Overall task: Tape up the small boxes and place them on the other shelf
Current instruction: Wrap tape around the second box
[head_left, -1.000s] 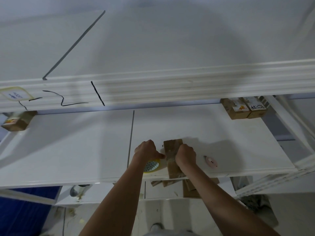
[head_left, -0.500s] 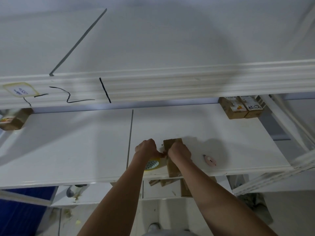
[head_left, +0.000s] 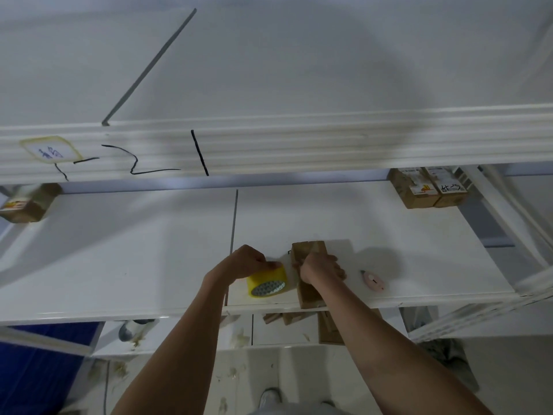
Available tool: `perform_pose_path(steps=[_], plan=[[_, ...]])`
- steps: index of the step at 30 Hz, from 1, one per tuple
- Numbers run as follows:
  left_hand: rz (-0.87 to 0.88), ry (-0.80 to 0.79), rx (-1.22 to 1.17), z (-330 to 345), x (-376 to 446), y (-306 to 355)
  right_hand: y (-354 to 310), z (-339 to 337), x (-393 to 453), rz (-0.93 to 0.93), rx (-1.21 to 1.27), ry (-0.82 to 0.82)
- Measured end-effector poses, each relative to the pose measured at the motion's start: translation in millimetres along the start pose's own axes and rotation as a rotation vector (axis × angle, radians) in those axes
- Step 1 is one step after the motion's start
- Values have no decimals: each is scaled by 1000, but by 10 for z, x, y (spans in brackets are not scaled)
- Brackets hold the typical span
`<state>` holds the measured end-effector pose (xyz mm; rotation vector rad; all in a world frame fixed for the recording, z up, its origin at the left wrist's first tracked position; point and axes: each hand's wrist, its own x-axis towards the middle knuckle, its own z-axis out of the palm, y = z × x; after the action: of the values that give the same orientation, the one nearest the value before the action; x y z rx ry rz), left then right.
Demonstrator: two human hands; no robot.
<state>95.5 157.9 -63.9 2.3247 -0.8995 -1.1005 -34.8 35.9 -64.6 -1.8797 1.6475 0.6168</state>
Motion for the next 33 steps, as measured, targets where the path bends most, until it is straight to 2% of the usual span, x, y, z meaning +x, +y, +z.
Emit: perform_pose_path(steps=[8,21,33], plan=[[3,8,62,-5,29,33,43,62,190,-83,-61,-34],[-30,-1,193,10,120,55,6,56,181,-98,-142,-13],[-49,33,266,15,126,76,11,125,270,-76,-107,11]])
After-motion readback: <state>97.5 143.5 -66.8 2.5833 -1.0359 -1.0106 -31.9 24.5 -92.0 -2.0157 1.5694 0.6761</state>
